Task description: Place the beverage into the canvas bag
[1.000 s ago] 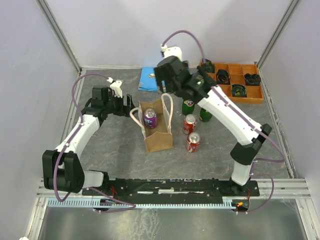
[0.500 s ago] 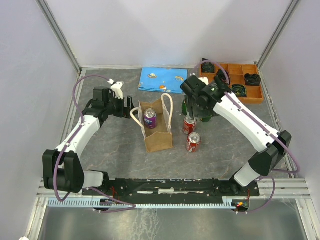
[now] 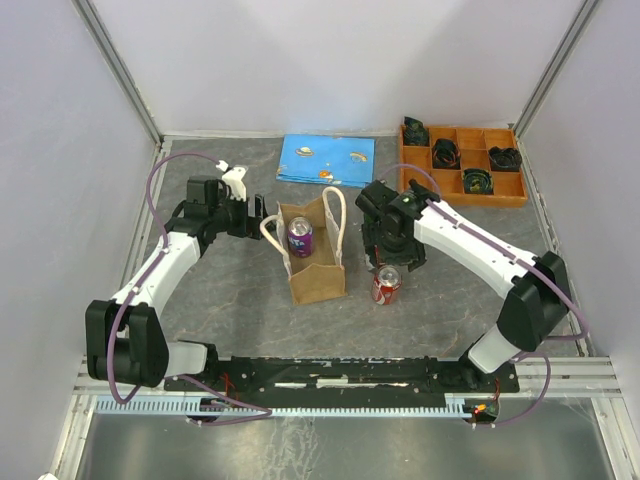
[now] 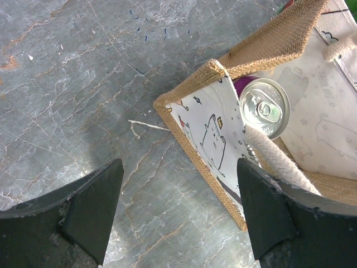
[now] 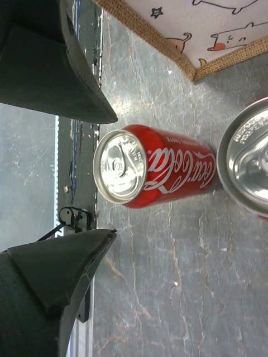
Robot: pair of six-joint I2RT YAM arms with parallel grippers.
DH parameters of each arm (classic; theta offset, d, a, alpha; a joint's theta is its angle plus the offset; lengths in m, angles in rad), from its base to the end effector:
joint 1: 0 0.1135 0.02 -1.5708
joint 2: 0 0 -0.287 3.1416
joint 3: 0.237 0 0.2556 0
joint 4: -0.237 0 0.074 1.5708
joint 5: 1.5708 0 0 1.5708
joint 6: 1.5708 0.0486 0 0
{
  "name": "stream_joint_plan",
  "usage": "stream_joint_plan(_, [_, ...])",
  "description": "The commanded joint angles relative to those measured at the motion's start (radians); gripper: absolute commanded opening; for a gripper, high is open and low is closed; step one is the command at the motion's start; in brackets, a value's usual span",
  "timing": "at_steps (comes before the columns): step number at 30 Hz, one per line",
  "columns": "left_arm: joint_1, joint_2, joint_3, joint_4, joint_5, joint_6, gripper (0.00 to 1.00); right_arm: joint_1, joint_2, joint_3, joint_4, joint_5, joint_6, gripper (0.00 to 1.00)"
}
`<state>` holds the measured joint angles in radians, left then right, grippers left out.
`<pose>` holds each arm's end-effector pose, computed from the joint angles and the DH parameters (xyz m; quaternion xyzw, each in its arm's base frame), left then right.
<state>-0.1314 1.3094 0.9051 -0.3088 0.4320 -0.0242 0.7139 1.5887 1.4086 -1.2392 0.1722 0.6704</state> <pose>0.2821 -0.0578 0.2709 0.1366 0.8823 -0.2259 0.3898 0.2312 0.1893 0.2945 -0.0151 0.9933 -0.0179 0.1128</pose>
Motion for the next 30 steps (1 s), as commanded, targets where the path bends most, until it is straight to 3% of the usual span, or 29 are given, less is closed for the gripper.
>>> stream_joint_plan(1, [-0.004, -0.024, 0.009, 0.005, 0.034, 0.026, 0.89, 0.011, 0.021, -0.023, 0.082, -0.055, 0.021, 0.84])
stream_joint_plan(12, [-0.005, -0.025, 0.004, 0.001, 0.031, 0.025, 0.89, 0.045, 0.052, -0.129, 0.131, -0.053, 0.037, 0.79])
stream_joint_plan(15, [-0.004, -0.025, 0.005, -0.004, 0.031, 0.027, 0.89, 0.046, 0.049, -0.13, 0.128, -0.034, 0.042, 0.65])
stream_joint_plan(20, [-0.005, -0.023, 0.01, -0.007, 0.03, 0.035, 0.89, 0.047, 0.022, -0.089, 0.084, 0.01, 0.045, 0.12])
stream_joint_plan(22, [-0.005, -0.021, 0.011, -0.007, 0.03, 0.034, 0.89, 0.047, 0.003, -0.048, 0.04, 0.027, 0.046, 0.0])
stream_joint_plan(30, [-0.007, -0.018, 0.012, -0.007, 0.033, 0.034, 0.89, 0.049, -0.049, 0.251, -0.123, 0.096, 0.033, 0.0])
